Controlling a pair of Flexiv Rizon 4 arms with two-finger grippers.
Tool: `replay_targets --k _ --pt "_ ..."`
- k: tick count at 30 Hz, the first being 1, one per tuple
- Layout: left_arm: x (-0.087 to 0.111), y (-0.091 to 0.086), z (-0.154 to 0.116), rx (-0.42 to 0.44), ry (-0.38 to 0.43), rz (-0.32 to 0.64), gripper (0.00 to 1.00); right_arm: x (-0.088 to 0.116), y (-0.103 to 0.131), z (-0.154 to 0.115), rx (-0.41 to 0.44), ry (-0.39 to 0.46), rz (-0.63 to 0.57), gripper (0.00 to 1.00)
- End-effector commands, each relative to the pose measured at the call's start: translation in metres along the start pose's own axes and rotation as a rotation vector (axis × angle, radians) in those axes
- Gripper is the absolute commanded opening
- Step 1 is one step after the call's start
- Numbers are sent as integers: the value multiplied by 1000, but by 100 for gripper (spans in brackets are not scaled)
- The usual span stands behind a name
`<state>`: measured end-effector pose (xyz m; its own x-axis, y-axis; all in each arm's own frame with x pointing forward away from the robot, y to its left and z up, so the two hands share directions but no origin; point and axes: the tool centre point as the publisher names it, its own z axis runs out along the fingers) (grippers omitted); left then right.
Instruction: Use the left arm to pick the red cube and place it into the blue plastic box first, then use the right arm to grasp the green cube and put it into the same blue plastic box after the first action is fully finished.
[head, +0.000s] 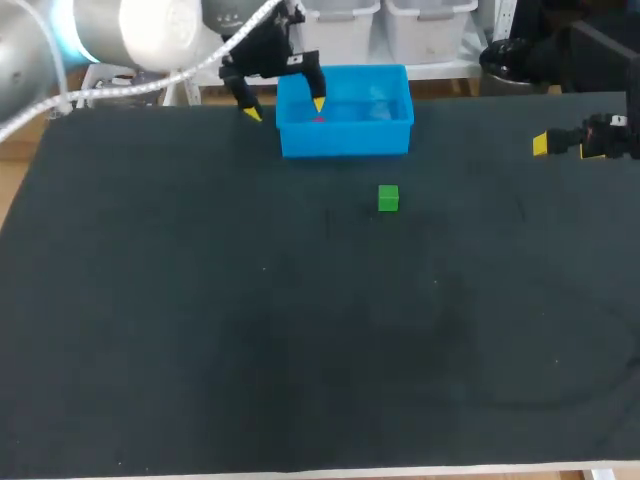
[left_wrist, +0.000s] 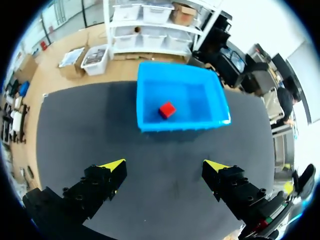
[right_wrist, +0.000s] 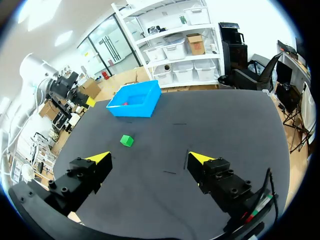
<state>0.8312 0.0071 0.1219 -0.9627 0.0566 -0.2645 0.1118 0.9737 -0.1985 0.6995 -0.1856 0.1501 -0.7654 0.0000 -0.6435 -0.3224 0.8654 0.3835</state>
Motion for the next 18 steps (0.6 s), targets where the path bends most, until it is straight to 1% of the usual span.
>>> replay_targets --k 1,6,8,13,18 --pt "45 10 -12 44 -99 41 100 0 0 0 1 0 0 100" --pt "59 18 -19 54 -103 154 100 0 0 0 1 0 0 100" --pt "63 22 -19 53 -101 186 100 0 0 0 1 0 0 100" --pt "68 31 -20 72 -88 234 100 0 0 0 1 0 0 100" --pt "74 39 -22 110 -81 302 100 0 0 0 1 0 0 100"
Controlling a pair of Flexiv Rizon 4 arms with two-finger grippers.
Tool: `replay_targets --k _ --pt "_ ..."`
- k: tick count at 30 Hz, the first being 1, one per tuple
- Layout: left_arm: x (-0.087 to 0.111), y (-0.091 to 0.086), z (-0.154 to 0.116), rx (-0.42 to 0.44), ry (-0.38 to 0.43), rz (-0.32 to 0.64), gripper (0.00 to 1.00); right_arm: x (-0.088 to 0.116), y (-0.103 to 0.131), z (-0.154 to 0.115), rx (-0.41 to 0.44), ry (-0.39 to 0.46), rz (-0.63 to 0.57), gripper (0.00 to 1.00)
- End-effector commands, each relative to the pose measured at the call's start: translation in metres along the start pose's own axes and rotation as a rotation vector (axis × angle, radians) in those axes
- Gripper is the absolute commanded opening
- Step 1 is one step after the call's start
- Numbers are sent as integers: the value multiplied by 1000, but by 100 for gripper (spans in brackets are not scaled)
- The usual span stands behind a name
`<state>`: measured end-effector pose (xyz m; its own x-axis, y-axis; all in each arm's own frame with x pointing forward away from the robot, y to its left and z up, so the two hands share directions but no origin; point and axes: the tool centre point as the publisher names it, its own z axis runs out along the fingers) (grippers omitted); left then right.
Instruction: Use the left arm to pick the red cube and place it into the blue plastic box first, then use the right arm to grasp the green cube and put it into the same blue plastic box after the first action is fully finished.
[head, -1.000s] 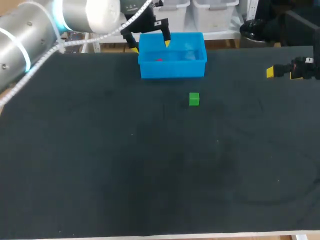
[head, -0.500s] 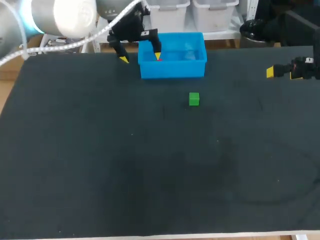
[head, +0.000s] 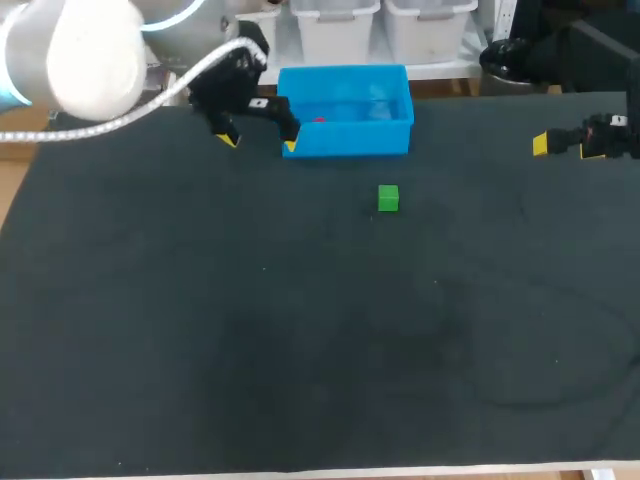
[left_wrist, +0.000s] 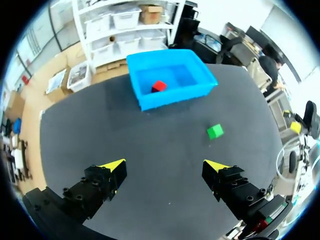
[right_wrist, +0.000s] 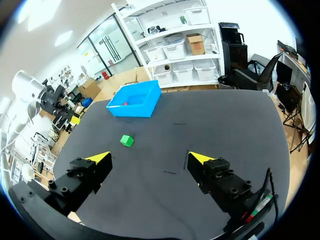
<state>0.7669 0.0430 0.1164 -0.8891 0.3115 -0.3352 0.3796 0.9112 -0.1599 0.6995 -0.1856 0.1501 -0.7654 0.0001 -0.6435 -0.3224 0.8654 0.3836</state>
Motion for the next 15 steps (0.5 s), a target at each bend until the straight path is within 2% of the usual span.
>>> replay_targets --k 1,15 --pt "12 8 -4 62 -65 37 100 0 0 0 1 0 0 100" --pt "36 20 -8 120 -65 313 100 0 0 0 1 0 0 100"
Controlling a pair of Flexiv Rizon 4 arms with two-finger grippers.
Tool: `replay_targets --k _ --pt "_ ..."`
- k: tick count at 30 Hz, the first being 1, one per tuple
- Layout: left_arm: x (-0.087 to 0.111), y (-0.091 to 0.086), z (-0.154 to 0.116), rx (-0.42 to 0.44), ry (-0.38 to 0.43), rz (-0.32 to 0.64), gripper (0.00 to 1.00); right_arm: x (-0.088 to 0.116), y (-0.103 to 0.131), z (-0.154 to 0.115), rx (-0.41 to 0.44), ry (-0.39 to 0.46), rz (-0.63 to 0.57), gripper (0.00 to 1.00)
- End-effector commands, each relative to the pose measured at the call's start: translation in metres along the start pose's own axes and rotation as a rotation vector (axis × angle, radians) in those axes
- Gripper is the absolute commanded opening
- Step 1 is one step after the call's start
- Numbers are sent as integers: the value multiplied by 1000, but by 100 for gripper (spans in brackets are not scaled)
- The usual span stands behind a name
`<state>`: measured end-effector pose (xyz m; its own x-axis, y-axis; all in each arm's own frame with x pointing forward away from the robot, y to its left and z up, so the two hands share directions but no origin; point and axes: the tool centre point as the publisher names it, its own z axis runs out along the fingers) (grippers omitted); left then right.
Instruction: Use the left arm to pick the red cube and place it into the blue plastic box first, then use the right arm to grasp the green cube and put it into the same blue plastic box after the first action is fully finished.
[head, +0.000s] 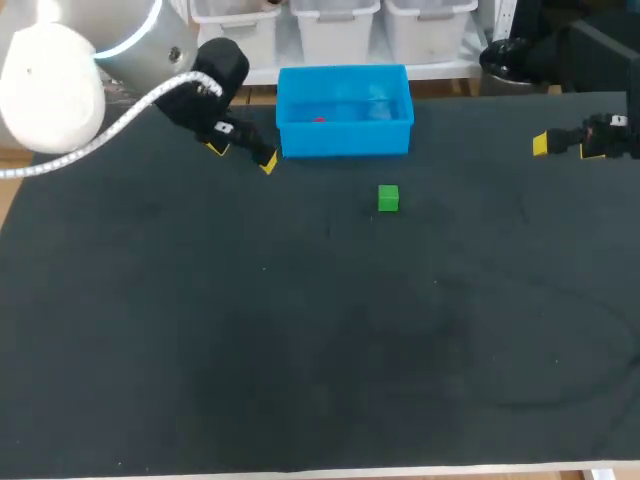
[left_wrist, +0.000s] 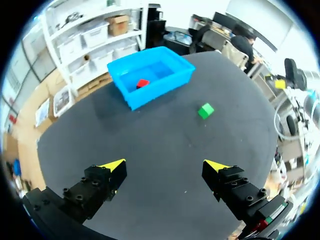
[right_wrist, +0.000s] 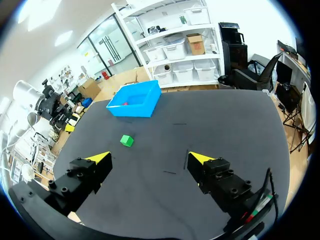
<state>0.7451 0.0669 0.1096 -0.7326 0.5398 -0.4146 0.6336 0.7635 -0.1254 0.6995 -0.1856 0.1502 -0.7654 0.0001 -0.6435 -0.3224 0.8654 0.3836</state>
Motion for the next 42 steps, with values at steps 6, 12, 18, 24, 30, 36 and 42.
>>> replay_targets --k 6,12,18,24,30,36,42 --pt "12 4 -3 70 -28 88 100 0 0 0 1 0 0 100" --pt "14 6 -2 106 -28 125 100 0 0 0 1 0 0 100" --pt "19 7 -3 133 -20 173 100 0 0 0 1 0 0 100" --pt "25 6 -4 143 -13 208 100 0 0 0 1 0 0 100" --pt "28 5 -4 140 -14 229 100 0 0 0 1 0 0 100" --pt "23 7 -5 130 -27 203 100 0 0 0 1 0 0 100" --pt "22 8 -5 127 -28 195 100 0 0 0 1 0 0 100"
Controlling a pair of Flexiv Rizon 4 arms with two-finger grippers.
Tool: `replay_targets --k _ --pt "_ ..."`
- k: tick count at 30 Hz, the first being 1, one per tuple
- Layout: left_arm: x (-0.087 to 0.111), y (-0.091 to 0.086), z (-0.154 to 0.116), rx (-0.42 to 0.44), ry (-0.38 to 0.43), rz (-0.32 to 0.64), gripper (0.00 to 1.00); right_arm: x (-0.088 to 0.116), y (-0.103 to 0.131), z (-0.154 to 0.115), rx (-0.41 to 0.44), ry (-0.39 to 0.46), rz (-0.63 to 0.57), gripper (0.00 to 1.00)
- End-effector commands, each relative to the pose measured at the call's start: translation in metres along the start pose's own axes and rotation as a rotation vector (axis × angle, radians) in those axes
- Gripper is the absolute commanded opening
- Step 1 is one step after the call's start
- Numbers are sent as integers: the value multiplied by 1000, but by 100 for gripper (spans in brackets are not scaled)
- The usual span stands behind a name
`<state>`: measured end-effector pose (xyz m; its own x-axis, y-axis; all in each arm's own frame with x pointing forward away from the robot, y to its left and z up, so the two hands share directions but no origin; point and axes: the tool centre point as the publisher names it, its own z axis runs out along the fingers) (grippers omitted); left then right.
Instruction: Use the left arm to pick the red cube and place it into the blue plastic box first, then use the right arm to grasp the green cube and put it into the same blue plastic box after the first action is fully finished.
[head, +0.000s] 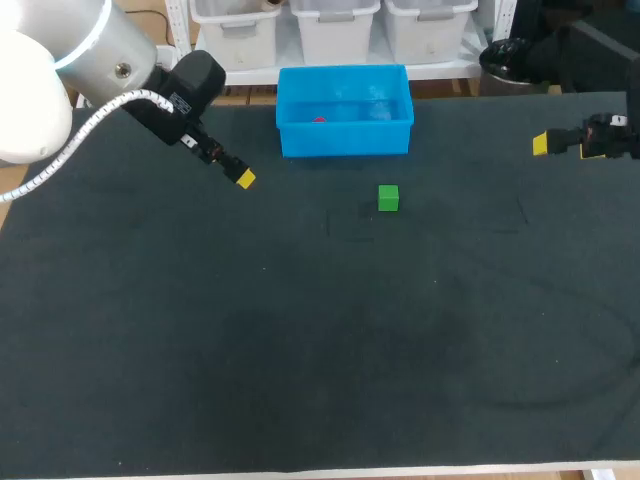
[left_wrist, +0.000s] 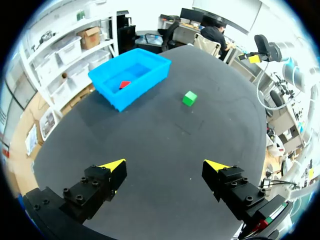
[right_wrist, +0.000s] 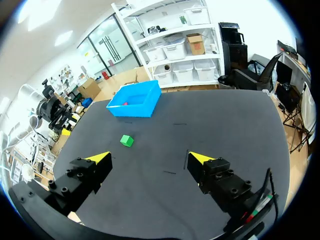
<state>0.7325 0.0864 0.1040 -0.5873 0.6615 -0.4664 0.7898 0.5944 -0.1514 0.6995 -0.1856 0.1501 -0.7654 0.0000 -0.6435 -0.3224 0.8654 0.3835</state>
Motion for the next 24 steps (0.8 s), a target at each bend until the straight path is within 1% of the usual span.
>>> replay_targets --k 1,23,24 --pt "0 0 0 1 0 1 100 0 0 0 1 0 0 100" --pt "0 0 0 1 0 1 100 0 0 0 1 0 0 100" --pt "-3 -5 0 1 -9 -3 100 0 0 0 1 0 0 100"
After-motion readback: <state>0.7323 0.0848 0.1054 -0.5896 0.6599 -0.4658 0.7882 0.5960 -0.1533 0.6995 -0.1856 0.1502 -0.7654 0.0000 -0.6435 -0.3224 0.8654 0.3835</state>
